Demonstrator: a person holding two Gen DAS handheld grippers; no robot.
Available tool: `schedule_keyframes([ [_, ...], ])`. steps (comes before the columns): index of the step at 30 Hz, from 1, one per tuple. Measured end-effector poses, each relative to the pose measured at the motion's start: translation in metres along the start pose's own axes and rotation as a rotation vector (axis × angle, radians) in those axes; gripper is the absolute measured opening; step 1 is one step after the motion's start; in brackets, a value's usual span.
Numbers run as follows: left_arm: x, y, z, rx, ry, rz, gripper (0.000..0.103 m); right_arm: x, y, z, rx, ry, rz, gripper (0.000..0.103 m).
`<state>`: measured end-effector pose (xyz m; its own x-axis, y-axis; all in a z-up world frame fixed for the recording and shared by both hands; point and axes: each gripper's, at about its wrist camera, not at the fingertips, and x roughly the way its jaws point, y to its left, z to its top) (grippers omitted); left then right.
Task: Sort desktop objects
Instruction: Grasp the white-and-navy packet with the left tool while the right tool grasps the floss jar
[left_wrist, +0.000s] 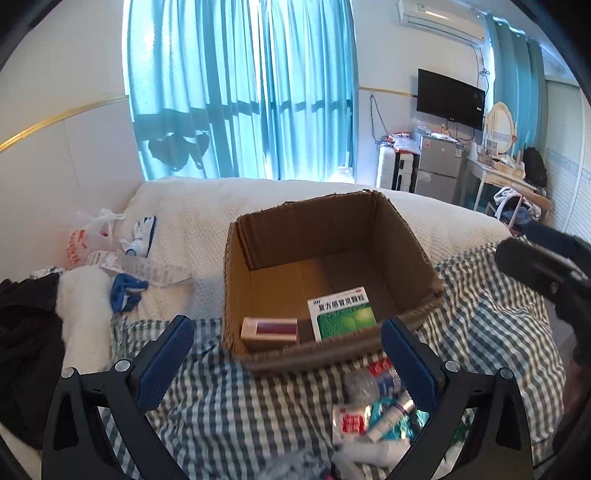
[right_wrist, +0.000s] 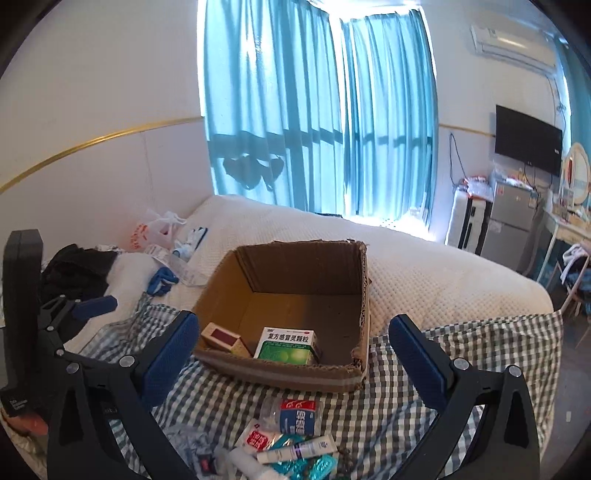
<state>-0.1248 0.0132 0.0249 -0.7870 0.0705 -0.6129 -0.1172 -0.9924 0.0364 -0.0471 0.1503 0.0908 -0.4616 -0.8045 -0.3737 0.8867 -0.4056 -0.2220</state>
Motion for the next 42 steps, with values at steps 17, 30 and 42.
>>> schedule_keyframes([
  [17, 0.036, 0.009, -0.155, -0.209, 0.381, 0.079, 0.103, 0.037, 0.002, -0.114, 0.012, 0.229, -0.005, 0.103],
  [30, 0.097, 0.019, -0.19, -0.282, 0.488, 0.103, 0.103, 0.108, 0.006, -0.155, 0.025, 0.36, -0.041, 0.103],
  [42, 0.096, 0.035, -0.191, -0.343, 0.461, 0.006, 0.051, 0.171, 0.01, -0.159, 0.02, 0.426, -0.087, 0.103],
])
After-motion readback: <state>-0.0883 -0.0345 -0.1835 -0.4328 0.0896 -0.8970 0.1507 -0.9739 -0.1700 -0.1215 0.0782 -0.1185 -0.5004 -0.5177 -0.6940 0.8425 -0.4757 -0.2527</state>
